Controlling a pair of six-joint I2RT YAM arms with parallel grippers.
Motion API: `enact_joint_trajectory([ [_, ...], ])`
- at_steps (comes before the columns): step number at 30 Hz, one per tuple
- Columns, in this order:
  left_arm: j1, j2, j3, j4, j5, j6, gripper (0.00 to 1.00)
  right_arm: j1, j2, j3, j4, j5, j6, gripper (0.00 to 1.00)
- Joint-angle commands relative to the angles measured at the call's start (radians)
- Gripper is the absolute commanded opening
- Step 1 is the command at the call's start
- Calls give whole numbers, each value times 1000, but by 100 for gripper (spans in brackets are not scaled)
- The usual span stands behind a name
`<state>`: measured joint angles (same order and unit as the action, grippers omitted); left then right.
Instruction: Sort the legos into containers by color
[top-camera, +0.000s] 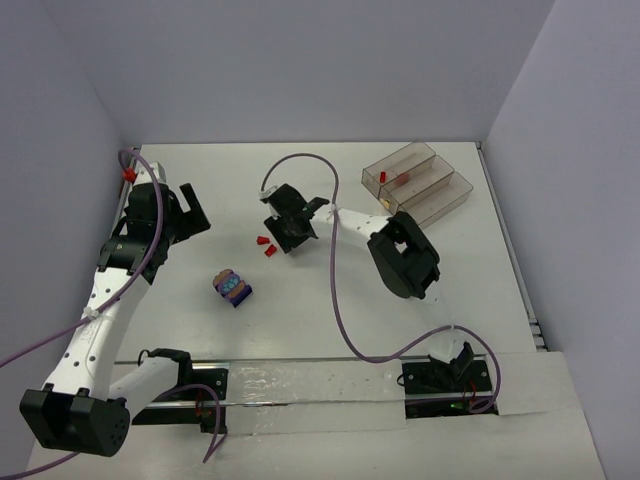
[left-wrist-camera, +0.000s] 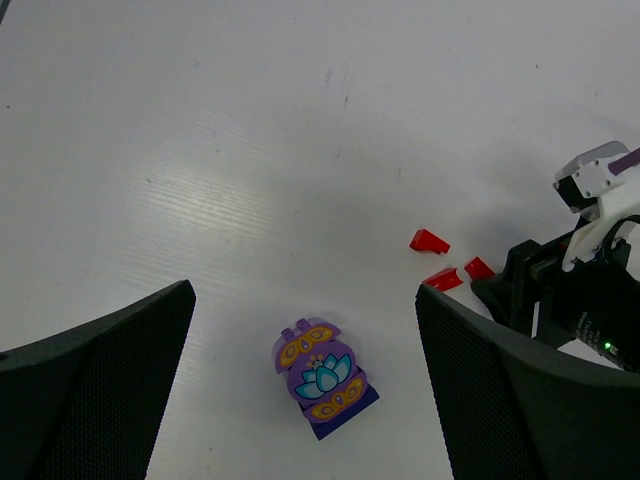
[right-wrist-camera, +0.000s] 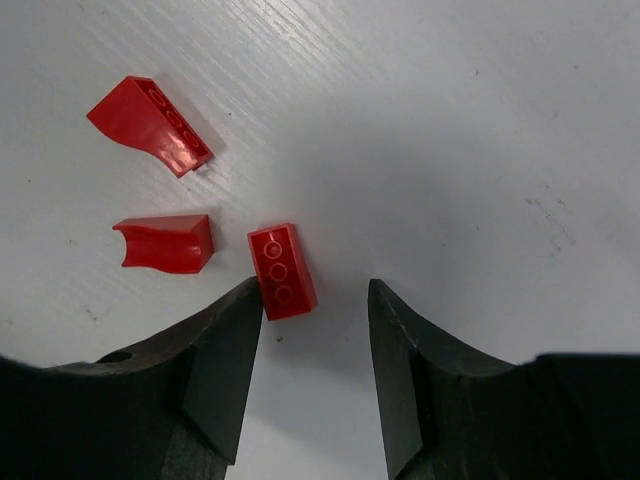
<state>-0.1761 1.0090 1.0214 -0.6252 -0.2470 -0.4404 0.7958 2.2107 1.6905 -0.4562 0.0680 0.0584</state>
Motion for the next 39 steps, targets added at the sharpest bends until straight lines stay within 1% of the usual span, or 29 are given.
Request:
enact_joint_trajectory([
  [1, -5, -21, 0, 9, -11, 3, 99, 15, 23, 55, 10, 24, 6, 52],
  [3, -5, -21, -2, 9, -12, 4, 99, 18, 27, 56, 12, 25, 5, 49],
  [4, -5, -21, -4, 10, -11, 5, 99, 19, 29, 57, 14, 25, 7, 45],
  [8, -5, -20, -3, 10, -9, 3, 99, 22, 21, 57, 16, 24, 13, 31],
  [10, -6, -20, -1, 10, -9, 6, 99, 22, -1, 52, 16, 34, 20, 19],
  [13, -5, -18, -1, 12, -11, 8, 99, 8, -65, 40, 18, 55, 40, 10],
  [15, -5, -17, -1, 11, -11, 8, 99, -7, -87, 36, 18, 55, 61, 10],
  [20, -5, -14, 2, 15, -6, 8, 99, -140, -221, 0, 16, 8, 166, 10],
  [28, -5, -11, 3, 19, -6, 15, 99, -460, -372, -130, 55, 15, 355, 12],
  [30, -6, -8, 5, 19, -5, 17, 99, -520, -371, -129, 57, 13, 385, 13],
  [31, -6, -6, 8, 19, -9, 19, 99, -566, -358, -112, 50, 2, 388, 13],
  [33, -6, -3, 12, 18, -11, 20, 99, -610, -322, -64, 19, 12, 391, 14],
  [39, -6, 8, 17, 19, -10, 14, 99, -662, -180, 114, -55, 50, 374, 16],
])
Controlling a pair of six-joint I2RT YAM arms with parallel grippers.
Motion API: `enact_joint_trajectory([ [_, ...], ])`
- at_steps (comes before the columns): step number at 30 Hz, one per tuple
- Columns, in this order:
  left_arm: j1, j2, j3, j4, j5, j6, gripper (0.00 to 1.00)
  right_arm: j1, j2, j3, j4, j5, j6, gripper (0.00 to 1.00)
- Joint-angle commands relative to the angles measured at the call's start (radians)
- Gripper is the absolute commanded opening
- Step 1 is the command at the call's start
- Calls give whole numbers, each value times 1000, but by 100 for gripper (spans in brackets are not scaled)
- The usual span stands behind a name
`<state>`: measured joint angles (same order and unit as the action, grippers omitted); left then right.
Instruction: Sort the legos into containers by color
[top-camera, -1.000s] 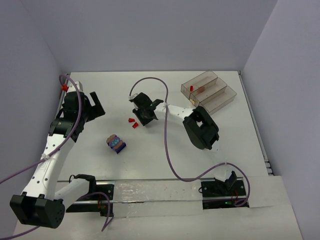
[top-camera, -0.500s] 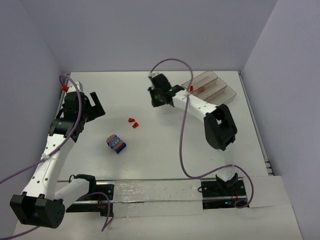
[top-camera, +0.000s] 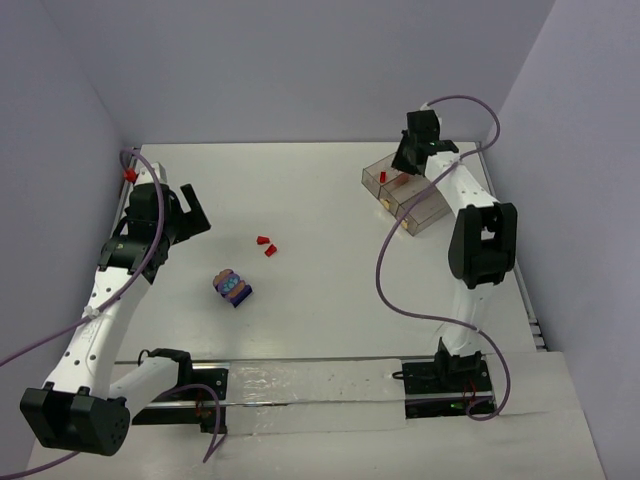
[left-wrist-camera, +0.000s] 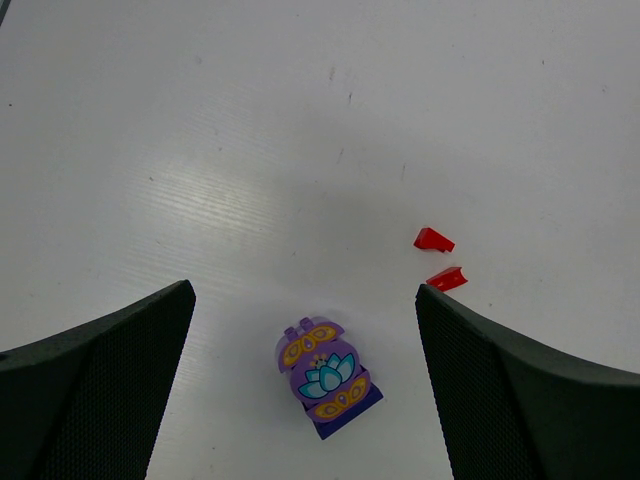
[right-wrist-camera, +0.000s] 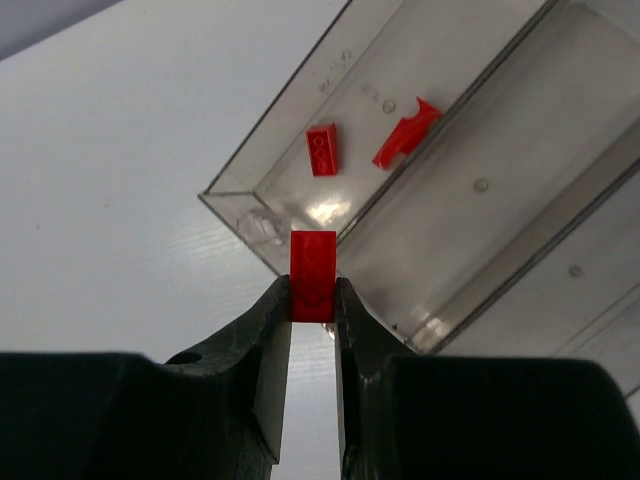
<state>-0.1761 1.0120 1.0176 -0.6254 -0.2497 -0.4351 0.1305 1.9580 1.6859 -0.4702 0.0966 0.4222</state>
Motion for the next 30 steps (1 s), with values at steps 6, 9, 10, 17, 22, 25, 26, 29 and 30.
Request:
enact_joint_trajectory([
  [6, -6, 7, 26, 15, -13, 3, 99, -3, 222, 312, -98, 38, 4, 25],
  [9, -6, 4, 26, 9, -19, 4, 99, -3, 262, 367, -130, 42, 4, 30],
  [10, -6, 2, 26, 8, -19, 4, 99, -3, 276, 383, -132, 37, 4, 43],
  [17, -6, 2, 30, 6, -19, 4, 99, -1, 307, 442, -154, -3, -1, 72],
  [22, -6, -1, 27, 9, -13, 2, 99, 14, 214, 366, -102, -11, -25, 72],
  [25, -6, 0, 26, 10, -7, -1, 99, 25, 198, 362, -99, -5, -37, 72],
  [26, -6, -1, 26, 9, -4, -2, 99, 26, 201, 365, -100, -6, -39, 72],
  [29, -6, -4, 26, 7, -2, -2, 99, 28, 228, 396, -123, -6, -39, 72],
  [30, -6, -7, 27, 7, -2, -2, 99, 28, 236, 407, -124, -9, -37, 72],
])
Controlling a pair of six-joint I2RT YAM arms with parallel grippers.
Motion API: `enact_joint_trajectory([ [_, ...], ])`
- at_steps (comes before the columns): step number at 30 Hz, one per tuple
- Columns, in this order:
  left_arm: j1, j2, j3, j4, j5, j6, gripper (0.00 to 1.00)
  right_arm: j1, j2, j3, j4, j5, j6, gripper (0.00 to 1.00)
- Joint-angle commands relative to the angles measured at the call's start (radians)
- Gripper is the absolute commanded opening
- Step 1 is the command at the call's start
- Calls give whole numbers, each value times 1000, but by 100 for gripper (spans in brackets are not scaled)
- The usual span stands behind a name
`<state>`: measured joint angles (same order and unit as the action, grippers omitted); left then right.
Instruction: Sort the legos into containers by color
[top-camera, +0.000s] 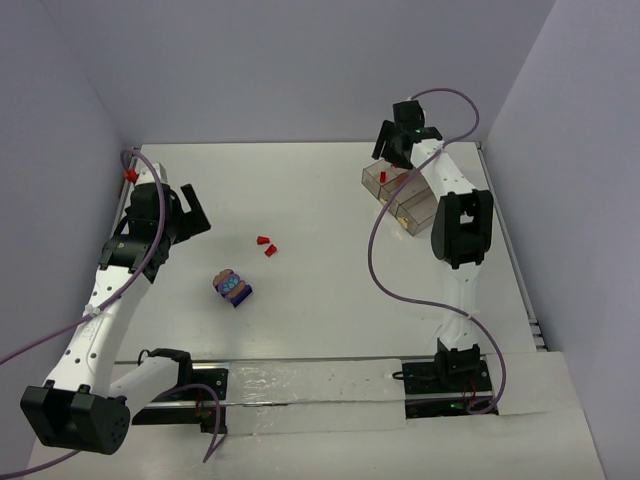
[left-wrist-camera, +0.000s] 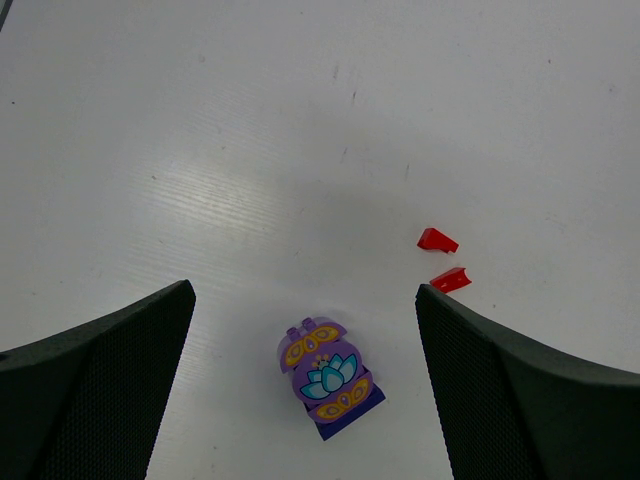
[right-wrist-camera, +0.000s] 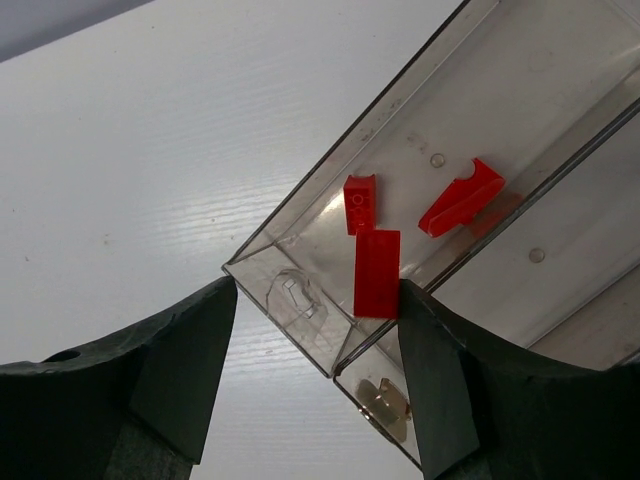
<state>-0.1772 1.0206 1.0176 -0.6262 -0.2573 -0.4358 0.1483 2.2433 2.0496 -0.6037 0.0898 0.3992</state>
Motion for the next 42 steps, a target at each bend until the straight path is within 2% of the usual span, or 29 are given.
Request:
enact_joint_trajectory([
  [1, -5, -19, 27, 6, 3, 0, 99, 10, -36, 57, -1, -1, -13, 71],
  [12, -5, -19, 27, 6, 2, -1, 99, 10, 14, 61, -19, -7, -1, 70],
  [18, -5, -15, 22, 12, 0, 2, 99, 46, -90, -51, 57, -79, -56, 69],
  [25, -5, -2, 13, 28, 19, -16, 99, 235, -238, -274, 185, -110, -201, 71],
  [28, -5, 3, 12, 29, 22, -16, 99, 363, -288, -387, 224, -103, -247, 72],
  [31, -5, 7, 15, 26, 21, -15, 99, 481, -287, -412, 220, -82, -261, 72],
  [36, -7, 7, 16, 32, 32, -15, 99, 628, -192, -309, 140, -15, -140, 74],
  [42, -8, 3, 16, 26, 23, -14, 99, 681, -95, -215, 67, 45, 133, 80],
])
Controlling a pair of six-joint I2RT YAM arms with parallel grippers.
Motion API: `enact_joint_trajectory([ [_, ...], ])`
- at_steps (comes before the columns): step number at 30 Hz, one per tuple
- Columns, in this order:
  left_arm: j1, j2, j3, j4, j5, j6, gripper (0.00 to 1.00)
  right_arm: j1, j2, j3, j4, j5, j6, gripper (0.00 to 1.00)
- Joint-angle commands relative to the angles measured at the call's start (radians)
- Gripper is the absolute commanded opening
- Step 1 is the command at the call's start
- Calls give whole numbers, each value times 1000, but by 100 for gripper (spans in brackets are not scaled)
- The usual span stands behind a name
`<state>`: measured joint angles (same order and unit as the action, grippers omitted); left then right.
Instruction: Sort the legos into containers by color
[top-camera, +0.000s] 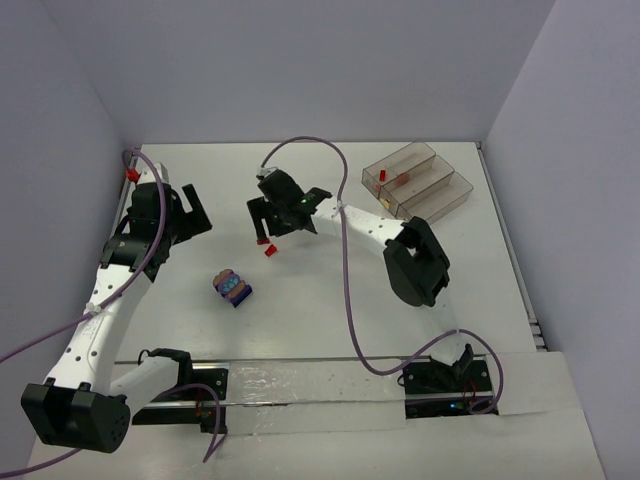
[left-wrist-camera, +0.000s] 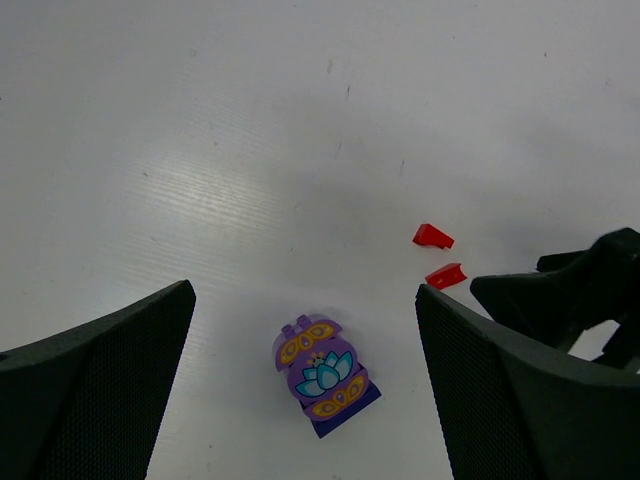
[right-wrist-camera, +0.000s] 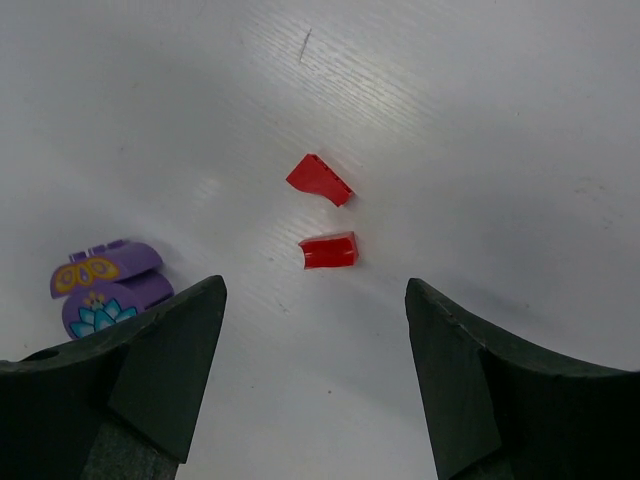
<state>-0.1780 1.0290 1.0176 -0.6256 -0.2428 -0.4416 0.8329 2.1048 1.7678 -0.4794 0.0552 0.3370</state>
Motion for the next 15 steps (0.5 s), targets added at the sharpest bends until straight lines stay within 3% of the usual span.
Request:
enact_joint_trajectory([
  [1, -8, -7, 14, 26, 9, -8, 99, 4, 63, 82, -68, 97, 232, 81],
  [6, -8, -8, 11, 26, 11, -11, 99, 20, 135, 129, -104, 176, 341, 81],
  [15, -8, -16, 1, 26, 5, -7, 99, 30, 207, 183, -114, 168, 398, 81],
])
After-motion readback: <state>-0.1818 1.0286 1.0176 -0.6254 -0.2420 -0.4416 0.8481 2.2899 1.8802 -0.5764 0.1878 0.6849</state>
